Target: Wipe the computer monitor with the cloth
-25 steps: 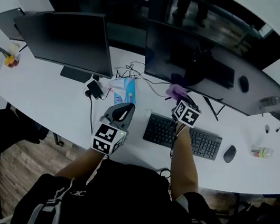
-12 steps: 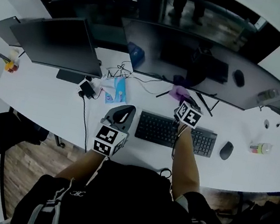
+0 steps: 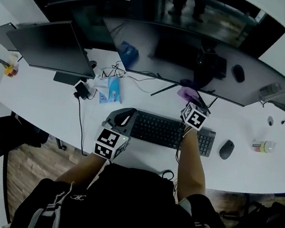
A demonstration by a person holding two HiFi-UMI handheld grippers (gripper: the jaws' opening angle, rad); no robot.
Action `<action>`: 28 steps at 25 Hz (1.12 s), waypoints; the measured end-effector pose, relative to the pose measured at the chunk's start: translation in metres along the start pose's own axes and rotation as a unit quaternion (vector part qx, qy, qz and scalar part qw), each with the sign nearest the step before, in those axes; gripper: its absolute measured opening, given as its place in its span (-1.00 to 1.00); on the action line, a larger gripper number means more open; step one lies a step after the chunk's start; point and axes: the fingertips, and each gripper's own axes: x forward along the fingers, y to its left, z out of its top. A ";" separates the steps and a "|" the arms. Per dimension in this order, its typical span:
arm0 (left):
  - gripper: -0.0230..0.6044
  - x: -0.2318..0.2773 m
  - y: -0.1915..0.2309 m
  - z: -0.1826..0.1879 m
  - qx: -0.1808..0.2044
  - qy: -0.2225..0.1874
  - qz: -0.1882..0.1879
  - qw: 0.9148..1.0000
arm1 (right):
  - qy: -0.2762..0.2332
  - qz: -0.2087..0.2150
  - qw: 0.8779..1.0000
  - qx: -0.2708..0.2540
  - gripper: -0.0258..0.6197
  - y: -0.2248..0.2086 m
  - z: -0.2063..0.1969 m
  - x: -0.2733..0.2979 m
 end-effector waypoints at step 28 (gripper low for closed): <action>-0.88 0.067 -0.123 0.016 0.005 -0.010 -0.022 1.000 | -0.024 -0.079 0.994 0.066 -0.69 -0.199 0.028 -0.052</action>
